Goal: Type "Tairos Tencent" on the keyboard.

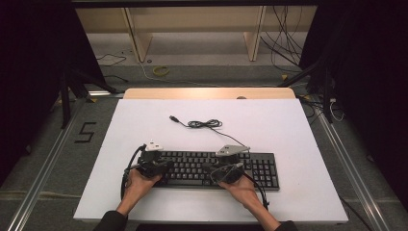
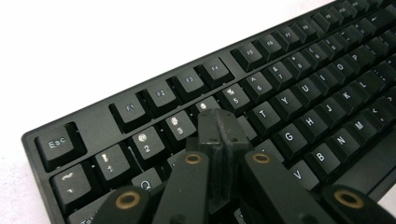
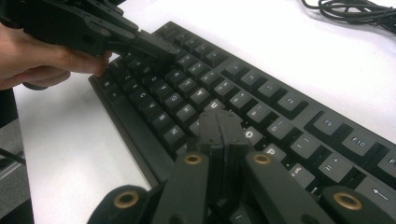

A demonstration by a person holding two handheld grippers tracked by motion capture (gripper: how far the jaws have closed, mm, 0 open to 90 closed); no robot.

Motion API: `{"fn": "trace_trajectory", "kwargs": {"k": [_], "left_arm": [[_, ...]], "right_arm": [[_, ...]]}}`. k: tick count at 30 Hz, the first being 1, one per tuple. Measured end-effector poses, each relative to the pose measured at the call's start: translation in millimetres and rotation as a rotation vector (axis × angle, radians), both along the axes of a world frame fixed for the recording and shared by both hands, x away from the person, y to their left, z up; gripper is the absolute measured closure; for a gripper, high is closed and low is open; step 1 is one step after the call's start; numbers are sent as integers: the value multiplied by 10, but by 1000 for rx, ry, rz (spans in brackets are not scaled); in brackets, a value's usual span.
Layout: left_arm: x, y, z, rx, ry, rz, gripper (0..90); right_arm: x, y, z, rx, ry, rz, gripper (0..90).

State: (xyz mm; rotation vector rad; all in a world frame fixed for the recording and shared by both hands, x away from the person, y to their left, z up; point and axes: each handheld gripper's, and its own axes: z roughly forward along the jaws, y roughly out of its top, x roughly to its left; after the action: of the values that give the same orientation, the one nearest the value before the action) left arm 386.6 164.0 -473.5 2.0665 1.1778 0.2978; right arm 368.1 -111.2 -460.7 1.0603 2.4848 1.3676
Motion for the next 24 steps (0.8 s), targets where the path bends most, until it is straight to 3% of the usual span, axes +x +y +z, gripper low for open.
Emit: {"fn": "trace_trajectory", "kwargs": {"k": [9,17,24], "left_arm": [[-40,59,99,-56,-18,7,812],[-72,132,125,-104,-20,13,668],[-127,178,175,-152,-37,8,415]], "right_arm": [[11,-2,5,1,-1,0,900],[17,6,9,3,-1,-1,900],[24,5,14,7,0,-4,900]]}}
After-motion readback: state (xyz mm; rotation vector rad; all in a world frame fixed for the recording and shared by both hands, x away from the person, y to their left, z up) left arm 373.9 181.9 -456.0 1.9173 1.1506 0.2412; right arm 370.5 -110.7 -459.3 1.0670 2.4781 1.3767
